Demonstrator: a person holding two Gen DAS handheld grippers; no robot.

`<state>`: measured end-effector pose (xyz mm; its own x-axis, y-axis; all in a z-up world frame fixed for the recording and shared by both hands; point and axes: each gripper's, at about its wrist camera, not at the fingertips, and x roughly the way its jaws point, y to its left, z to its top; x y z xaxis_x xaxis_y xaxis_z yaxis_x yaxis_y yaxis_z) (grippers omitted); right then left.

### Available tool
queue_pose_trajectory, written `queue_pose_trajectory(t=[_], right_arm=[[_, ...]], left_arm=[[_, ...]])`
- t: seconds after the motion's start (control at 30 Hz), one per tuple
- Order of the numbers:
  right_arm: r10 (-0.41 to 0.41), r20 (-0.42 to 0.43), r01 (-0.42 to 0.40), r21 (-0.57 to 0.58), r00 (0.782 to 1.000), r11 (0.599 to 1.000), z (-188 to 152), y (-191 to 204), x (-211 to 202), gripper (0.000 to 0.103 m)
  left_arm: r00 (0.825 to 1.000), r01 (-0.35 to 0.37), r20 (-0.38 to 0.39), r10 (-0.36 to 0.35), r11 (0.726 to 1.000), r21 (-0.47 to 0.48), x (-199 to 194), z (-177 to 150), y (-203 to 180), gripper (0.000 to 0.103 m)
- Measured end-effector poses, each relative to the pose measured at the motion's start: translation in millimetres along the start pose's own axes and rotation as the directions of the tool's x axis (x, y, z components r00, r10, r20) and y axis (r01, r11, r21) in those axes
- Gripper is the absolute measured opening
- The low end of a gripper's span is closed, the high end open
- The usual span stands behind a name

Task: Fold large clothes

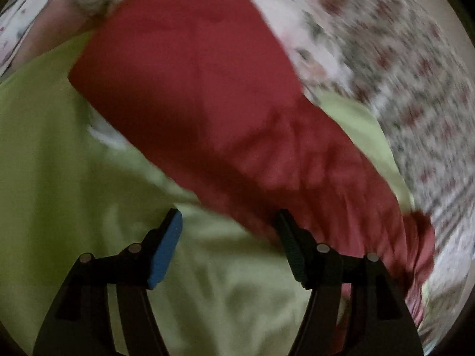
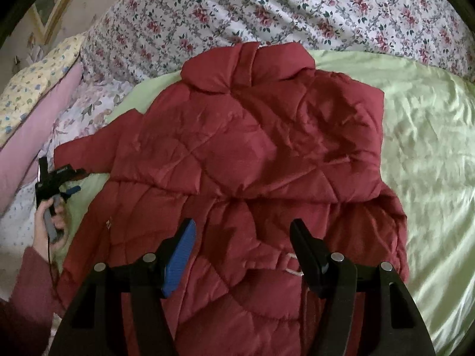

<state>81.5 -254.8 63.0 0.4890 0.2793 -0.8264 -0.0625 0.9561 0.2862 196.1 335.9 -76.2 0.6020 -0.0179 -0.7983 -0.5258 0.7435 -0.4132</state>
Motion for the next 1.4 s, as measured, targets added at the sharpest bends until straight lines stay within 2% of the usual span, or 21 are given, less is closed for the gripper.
queue_pose_trajectory(t=[0.07, 0.23, 0.3, 0.37, 0.4, 0.47, 0.67, 0.83, 1.07, 1.17, 1.4], right_arm=[[-0.003, -0.007, 0.003, -0.004, 1.000, 1.000, -2, 1, 0, 0.067], [0.000, -0.022, 0.000, 0.003, 1.000, 1.000, -4, 1, 3, 0.067], [-0.002, -0.025, 0.002, -0.001, 1.000, 1.000, -5, 2, 3, 0.067], [0.001, -0.027, -0.001, -0.002, 1.000, 1.000, -6, 2, 3, 0.067], [0.004, -0.027, -0.004, 0.000, 1.000, 1.000, -7, 2, 3, 0.067], [0.005, -0.029, -0.005, 0.004, 1.000, 1.000, -8, 1, 3, 0.067], [0.009, -0.001, -0.009, 0.019, 1.000, 1.000, -10, -2, -5, 0.067], [0.012, 0.013, -0.012, 0.028, 1.000, 1.000, -9, -5, -11, 0.067], [0.019, 0.010, -0.020, 0.056, 1.000, 0.998, -12, -12, -11, 0.067], [0.022, 0.005, -0.022, 0.069, 1.000, 0.997, -14, -17, -11, 0.067], [0.028, 0.016, -0.029, 0.086, 0.999, 0.996, -13, -24, -15, 0.067]], left_arm=[[1.000, -0.002, 0.017, 0.003, 1.000, -0.030, 5, 12, 9, 0.065], [0.996, 0.063, 0.069, -0.058, 0.995, -0.076, 11, 33, 18, 0.065], [0.995, 0.066, 0.080, -0.061, 0.995, -0.069, 11, 34, 16, 0.054], [0.994, 0.071, 0.084, -0.067, 0.996, -0.048, 8, 32, 12, 0.023], [0.993, 0.091, 0.085, -0.087, 0.995, -0.045, 4, 31, 12, 0.018], [0.988, 0.120, 0.099, -0.116, 0.992, -0.037, -4, 31, 9, 0.011], [0.960, 0.225, 0.159, -0.231, 0.973, 0.056, -52, 18, -20, 0.008], [0.926, 0.314, 0.163, -0.340, 0.935, 0.164, -84, 1, -64, 0.008], [0.880, 0.428, 0.073, -0.470, 0.849, 0.309, -107, -40, -129, 0.008], [0.865, 0.461, 0.023, -0.502, 0.811, 0.360, -108, -58, -155, 0.008], [0.842, 0.514, -0.082, -0.533, 0.747, 0.423, -102, -93, -200, 0.008]])
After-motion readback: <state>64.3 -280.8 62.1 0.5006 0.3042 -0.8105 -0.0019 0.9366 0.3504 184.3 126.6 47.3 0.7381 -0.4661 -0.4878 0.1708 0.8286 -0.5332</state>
